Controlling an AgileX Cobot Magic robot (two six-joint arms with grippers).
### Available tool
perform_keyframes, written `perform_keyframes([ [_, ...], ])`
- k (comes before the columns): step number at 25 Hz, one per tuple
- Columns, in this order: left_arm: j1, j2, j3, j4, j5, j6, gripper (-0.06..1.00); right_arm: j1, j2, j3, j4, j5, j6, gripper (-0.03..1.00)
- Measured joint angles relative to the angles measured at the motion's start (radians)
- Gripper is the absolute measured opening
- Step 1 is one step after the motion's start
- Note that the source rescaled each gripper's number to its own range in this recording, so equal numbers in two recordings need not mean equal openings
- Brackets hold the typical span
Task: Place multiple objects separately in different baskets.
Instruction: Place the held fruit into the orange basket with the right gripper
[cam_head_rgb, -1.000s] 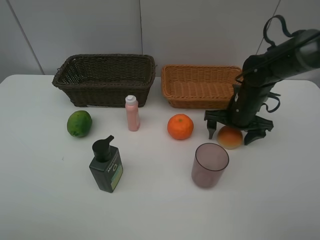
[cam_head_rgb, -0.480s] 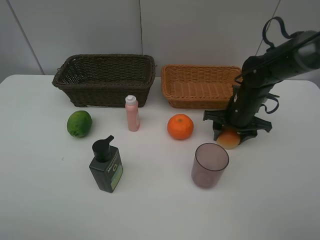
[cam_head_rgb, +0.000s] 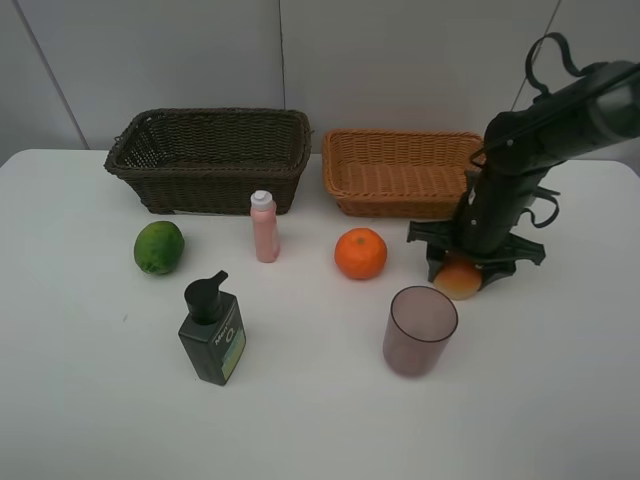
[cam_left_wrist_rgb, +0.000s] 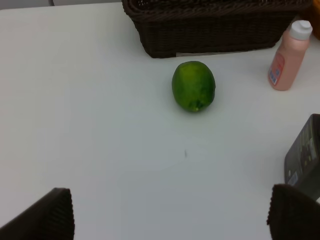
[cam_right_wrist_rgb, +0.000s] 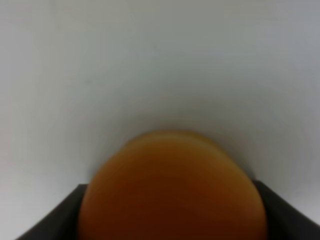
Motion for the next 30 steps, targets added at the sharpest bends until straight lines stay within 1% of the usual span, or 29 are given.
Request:
perform_keyframes([
  [3, 0.000, 0.000, 0.000, 0.000, 0.000, 0.000, 1.00, 0.000, -0.032, -0.034, 0.001, 0.072, -0.078, 0.49],
  [6, 0.000, 0.000, 0.000, 0.000, 0.000, 0.000, 1.00, 0.000, -0.063, -0.125, 0.006, 0.204, -0.209, 0.49],
  [9, 0.000, 0.000, 0.000, 0.000, 0.000, 0.000, 1.00, 0.000, -0.065, -0.242, 0.031, 0.341, -0.321, 0.49],
  [10, 0.000, 0.000, 0.000, 0.000, 0.000, 0.000, 1.00, 0.000, -0.063, -0.281, 0.038, 0.373, -0.351, 0.49],
  [12, 0.000, 0.000, 0.000, 0.000, 0.000, 0.000, 1.00, 0.000, -0.053, -0.359, 0.040, 0.432, -0.391, 0.49],
  [15, 0.000, 0.000, 0.000, 0.000, 0.000, 0.000, 1.00, 0.000, 0.000, -0.505, 0.041, 0.477, -0.419, 0.49],
  [19, 0.000, 0.000, 0.000, 0.000, 0.000, 0.000, 1.00, 0.000, 0.125, -0.716, 0.040, 0.480, -0.435, 0.49],
  [21, 0.000, 0.000, 0.000, 0.000, 0.000, 0.000, 1.00, 0.000, 0.188, -0.813, 0.036, 0.455, -0.435, 0.49],
  [23, 0.000, 0.000, 0.000, 0.000, 0.000, 0.000, 1.00, -0.002, 0.240, -0.891, 0.031, 0.411, -0.435, 0.49],
  [25, 0.000, 0.000, 0.000, 0.000, 0.000, 0.000, 1.00, -0.003, 0.280, -0.934, 0.019, 0.366, -0.435, 0.49],
  [27, 0.000, 0.000, 0.000, 0.000, 0.000, 0.000, 1.00, -0.003, 0.314, -0.942, 0.004, 0.324, -0.435, 0.49],
  [30, 0.000, 0.000, 0.000, 0.000, 0.000, 0.000, 1.00, -0.003, 0.356, -0.942, -0.005, 0.291, -0.435, 0.49],
])
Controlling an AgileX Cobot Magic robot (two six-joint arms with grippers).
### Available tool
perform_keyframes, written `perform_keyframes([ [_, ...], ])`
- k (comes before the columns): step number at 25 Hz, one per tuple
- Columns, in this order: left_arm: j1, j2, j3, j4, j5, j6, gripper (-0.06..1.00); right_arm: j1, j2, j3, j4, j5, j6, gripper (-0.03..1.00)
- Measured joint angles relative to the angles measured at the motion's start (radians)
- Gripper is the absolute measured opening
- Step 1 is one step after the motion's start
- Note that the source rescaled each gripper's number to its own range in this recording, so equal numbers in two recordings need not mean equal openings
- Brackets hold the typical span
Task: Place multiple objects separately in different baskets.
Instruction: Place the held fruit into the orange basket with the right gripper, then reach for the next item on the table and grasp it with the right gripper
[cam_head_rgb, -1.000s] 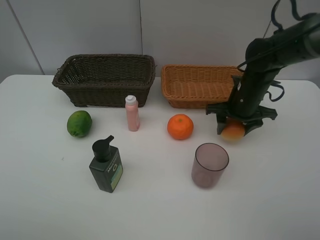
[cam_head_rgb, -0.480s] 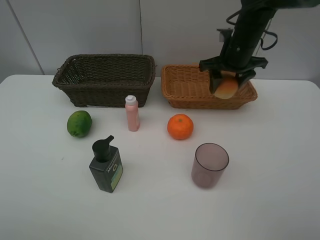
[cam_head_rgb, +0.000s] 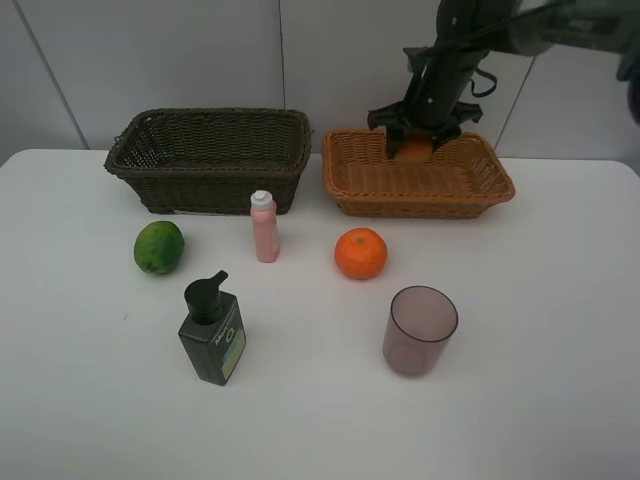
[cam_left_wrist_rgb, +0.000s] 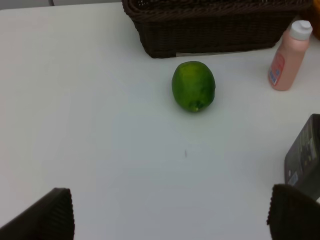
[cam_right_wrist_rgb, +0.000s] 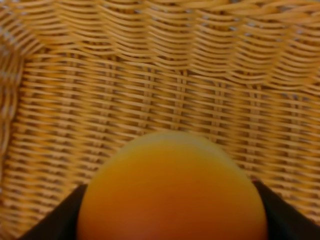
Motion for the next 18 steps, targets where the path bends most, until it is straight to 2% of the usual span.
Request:
perform_keyframes([
  [4, 0.000, 0.000, 0.000, 0.000, 0.000, 0.000, 1.00, 0.000, 0.034, 0.000, -0.002, -0.033, 0.000, 0.51],
  [5, 0.000, 0.000, 0.000, 0.000, 0.000, 0.000, 1.00, 0.000, 0.036, 0.000, -0.002, -0.039, 0.000, 0.56],
  [8, 0.000, 0.000, 0.000, 0.000, 0.000, 0.000, 1.00, 0.000, 0.033, -0.001, -0.003, -0.054, 0.000, 0.85],
  [10, 0.000, 0.000, 0.000, 0.000, 0.000, 0.000, 1.00, 0.000, 0.033, -0.002, -0.008, -0.053, 0.000, 0.94],
  [14, 0.000, 0.000, 0.000, 0.000, 0.000, 0.000, 1.00, 0.000, 0.011, -0.002, 0.000, -0.012, 0.001, 0.99],
  [18, 0.000, 0.000, 0.000, 0.000, 0.000, 0.000, 1.00, 0.018, -0.060, -0.002, 0.011, 0.072, 0.036, 0.99],
])
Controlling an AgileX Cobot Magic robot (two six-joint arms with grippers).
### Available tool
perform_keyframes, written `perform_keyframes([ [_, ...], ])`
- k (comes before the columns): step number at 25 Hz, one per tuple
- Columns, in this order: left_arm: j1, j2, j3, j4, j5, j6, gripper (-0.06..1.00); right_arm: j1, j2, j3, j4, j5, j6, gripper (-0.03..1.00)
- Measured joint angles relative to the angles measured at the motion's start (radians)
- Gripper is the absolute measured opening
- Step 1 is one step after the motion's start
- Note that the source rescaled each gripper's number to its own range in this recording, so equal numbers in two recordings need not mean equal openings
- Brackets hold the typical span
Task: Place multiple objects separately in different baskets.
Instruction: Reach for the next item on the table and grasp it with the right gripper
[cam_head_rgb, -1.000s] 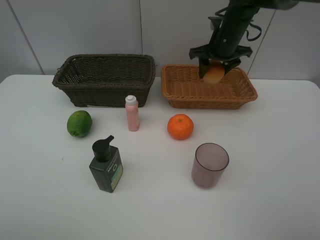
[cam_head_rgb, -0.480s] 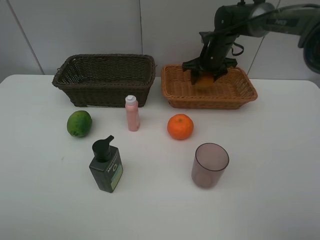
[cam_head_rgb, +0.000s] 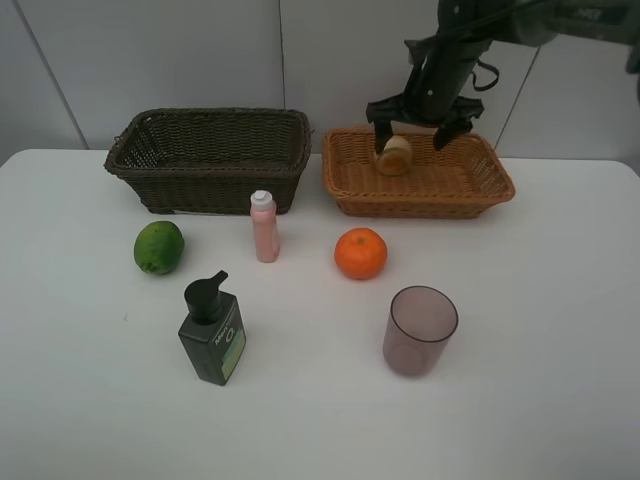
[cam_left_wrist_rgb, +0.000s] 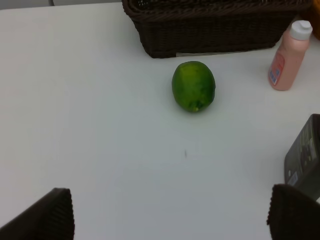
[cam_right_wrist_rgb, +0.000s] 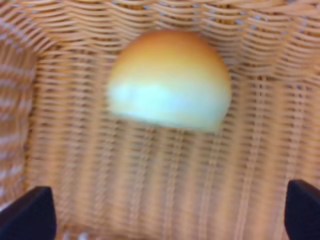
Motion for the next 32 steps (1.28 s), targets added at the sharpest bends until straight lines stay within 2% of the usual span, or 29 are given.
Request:
perform_keyframes([
  [4, 0.000, 0.000, 0.000, 0.000, 0.000, 0.000, 1.00, 0.048, -0.057, 0.009, 0.001, 0.100, 0.045, 1.00],
  [8, 0.000, 0.000, 0.000, 0.000, 0.000, 0.000, 1.00, 0.098, -0.133, 0.138, 0.005, 0.099, 0.087, 1.00],
  [13, 0.000, 0.000, 0.000, 0.000, 0.000, 0.000, 1.00, 0.153, -0.259, 0.406, -0.004, -0.024, 0.189, 1.00],
  [19, 0.000, 0.000, 0.000, 0.000, 0.000, 0.000, 1.00, 0.239, -0.374, 0.660, -0.047, -0.244, 0.400, 1.00],
  [23, 0.000, 0.000, 0.000, 0.000, 0.000, 0.000, 1.00, 0.285, -0.364, 0.719, -0.081, -0.299, 0.496, 1.00],
  [32, 0.000, 0.000, 0.000, 0.000, 0.000, 0.000, 1.00, 0.333, -0.298, 0.720, -0.196, -0.370, 0.710, 1.00],
])
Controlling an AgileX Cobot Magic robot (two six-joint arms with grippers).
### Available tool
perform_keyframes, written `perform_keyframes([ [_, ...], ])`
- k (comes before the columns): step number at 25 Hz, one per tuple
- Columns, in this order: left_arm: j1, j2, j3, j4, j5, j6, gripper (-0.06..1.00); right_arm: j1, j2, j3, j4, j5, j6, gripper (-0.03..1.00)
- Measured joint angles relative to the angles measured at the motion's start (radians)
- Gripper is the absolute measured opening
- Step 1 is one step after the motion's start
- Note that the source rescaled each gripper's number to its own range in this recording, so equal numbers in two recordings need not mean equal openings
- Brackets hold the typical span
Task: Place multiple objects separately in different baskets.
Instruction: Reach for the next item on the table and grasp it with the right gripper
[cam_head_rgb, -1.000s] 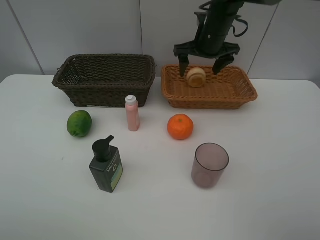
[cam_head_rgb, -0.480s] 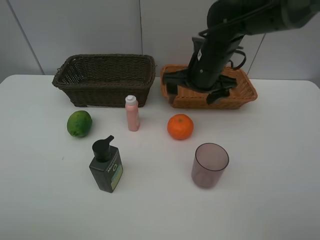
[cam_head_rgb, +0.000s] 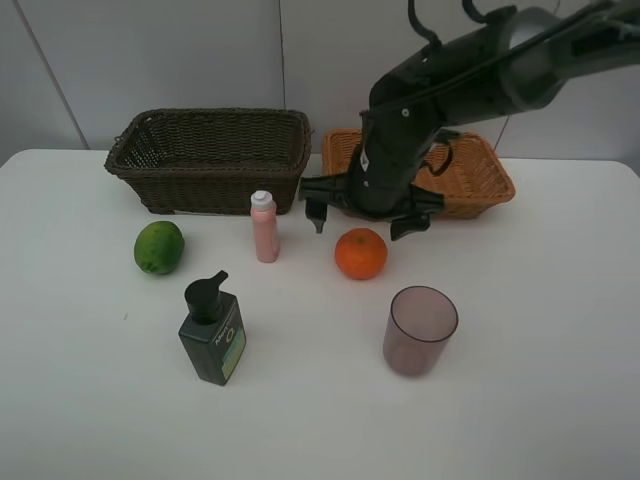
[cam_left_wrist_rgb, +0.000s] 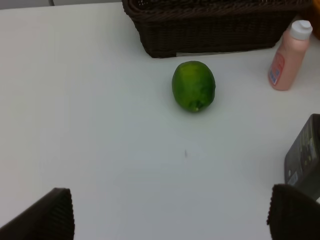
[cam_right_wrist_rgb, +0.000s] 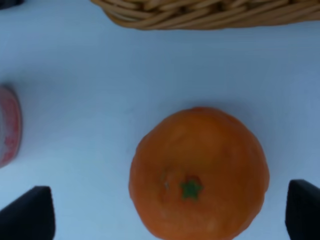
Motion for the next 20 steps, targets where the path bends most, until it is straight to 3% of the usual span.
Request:
perform_keyframes([
  [6, 0.000, 0.000, 0.000, 0.000, 0.000, 0.000, 1.00, 0.000, 0.055, 0.000, -0.062, -0.023, 0.056, 1.00],
  [20, 0.000, 0.000, 0.000, 0.000, 0.000, 0.000, 1.00, 0.000, 0.132, 0.000, -0.078, -0.090, 0.085, 1.00],
])
